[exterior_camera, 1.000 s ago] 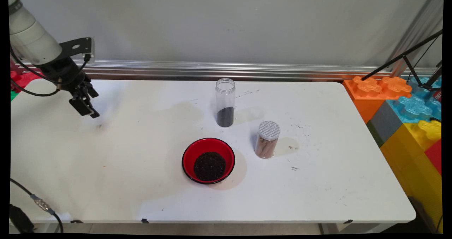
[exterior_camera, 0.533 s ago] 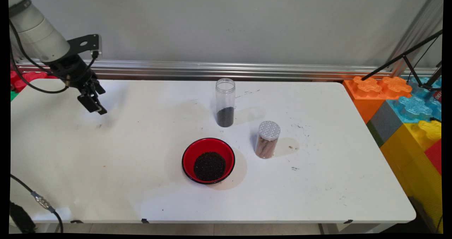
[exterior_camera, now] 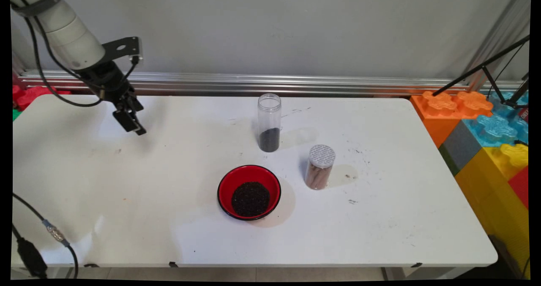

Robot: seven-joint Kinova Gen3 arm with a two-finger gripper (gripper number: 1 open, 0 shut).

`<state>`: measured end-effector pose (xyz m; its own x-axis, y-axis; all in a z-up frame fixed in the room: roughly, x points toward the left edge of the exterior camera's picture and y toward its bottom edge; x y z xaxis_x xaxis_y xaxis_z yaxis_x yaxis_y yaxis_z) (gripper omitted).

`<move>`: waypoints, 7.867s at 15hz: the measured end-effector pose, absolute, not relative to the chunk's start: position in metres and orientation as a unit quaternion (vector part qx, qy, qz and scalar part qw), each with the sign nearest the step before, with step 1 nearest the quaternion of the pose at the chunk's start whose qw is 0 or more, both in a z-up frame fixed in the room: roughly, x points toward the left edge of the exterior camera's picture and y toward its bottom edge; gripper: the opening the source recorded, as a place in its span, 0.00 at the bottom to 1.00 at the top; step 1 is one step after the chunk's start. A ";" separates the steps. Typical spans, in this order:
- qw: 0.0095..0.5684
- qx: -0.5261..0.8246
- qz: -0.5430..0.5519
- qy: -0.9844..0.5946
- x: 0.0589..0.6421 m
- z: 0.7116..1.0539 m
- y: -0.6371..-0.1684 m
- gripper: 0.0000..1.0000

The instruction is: Pick up the black seasoning powder from the table

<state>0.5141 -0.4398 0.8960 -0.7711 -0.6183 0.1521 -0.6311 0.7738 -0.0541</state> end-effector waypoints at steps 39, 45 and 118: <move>0.275 0.317 0.056 -0.906 0.375 0.829 -0.507 1.00; 0.332 0.283 0.055 -0.898 0.386 0.807 -0.518 1.00; 0.574 0.139 0.157 -0.792 0.399 0.695 -0.528 1.00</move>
<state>0.3987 -0.5282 0.6947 -0.3024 -0.0409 0.9523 -0.4003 0.9122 -0.0879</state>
